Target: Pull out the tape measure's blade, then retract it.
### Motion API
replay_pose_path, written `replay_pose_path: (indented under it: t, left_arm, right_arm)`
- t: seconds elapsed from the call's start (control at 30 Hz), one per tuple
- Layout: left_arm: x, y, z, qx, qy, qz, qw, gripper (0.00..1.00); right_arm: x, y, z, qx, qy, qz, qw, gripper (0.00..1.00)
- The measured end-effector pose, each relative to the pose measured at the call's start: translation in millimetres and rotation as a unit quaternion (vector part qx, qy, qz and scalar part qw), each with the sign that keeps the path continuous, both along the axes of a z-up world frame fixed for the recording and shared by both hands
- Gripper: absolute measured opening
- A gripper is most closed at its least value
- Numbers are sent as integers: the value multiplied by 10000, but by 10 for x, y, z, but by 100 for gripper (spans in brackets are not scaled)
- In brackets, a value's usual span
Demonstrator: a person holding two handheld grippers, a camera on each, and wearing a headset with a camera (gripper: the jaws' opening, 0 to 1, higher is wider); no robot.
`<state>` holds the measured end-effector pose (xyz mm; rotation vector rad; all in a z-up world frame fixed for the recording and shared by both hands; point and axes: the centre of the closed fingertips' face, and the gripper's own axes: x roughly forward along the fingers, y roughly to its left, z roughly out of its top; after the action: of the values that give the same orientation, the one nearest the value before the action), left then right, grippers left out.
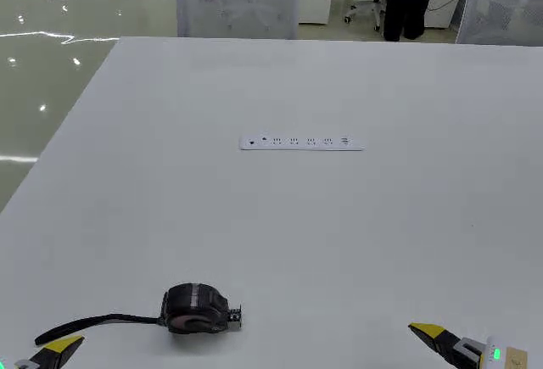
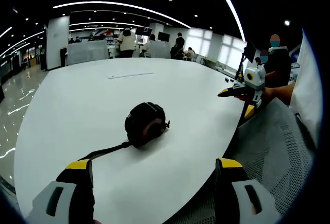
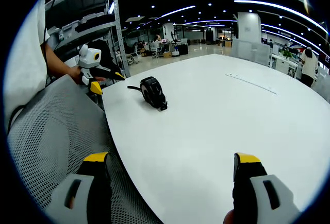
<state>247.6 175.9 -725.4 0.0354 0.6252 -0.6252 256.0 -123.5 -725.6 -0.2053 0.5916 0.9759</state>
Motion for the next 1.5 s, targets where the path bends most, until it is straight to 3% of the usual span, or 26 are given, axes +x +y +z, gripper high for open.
replay_pose_path:
  t: [1.5]
  left_arm:
    - [5, -89, 62, -60, 26, -10, 10000, 96]
  right_arm:
    - [-30, -1, -13, 13, 68, -18, 10000, 95]
